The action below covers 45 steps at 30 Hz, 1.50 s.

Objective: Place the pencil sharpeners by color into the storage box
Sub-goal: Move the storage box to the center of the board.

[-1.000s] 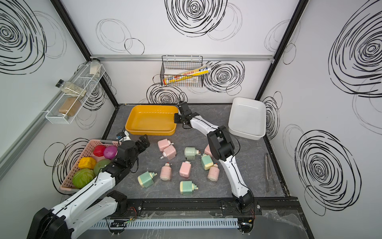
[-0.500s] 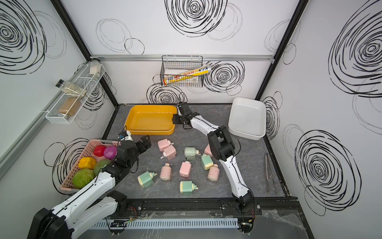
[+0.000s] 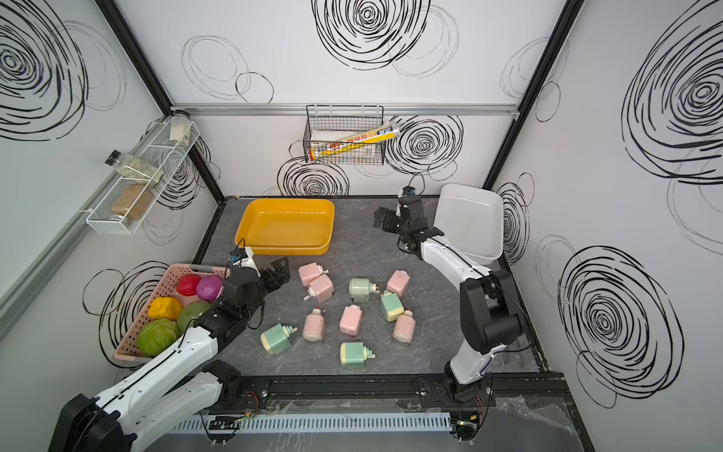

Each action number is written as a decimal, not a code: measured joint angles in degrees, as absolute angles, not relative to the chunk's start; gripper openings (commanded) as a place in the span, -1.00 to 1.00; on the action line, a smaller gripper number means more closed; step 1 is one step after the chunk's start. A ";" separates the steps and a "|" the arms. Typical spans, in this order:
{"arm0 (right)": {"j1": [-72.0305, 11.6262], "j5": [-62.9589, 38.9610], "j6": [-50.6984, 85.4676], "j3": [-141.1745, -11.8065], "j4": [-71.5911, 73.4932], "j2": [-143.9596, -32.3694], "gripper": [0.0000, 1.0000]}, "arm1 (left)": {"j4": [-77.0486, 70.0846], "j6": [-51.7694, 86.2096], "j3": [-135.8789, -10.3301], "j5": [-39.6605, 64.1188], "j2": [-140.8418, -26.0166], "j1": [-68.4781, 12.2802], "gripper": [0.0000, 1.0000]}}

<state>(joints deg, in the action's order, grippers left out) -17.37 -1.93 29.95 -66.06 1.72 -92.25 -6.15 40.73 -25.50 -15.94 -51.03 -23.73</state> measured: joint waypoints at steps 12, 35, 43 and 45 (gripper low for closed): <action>4.25 -4.56 40.32 -52.99 -1.48 -80.58 1.00 | -9.43 38.92 -25.63 -19.42 -53.30 -31.99 0.98; 13.41 -4.38 65.65 -49.82 -6.76 -86.63 0.54 | -8.67 39.57 -28.49 -23.46 -58.87 -32.12 0.98; 13.85 -5.56 67.44 -51.66 -5.50 -92.16 0.30 | -7.84 40.32 -28.51 -24.10 -59.20 -31.73 0.98; 13.85 -5.48 67.51 -52.05 -5.13 -92.84 0.30 | -7.40 40.51 -28.51 -24.29 -59.22 -31.57 0.98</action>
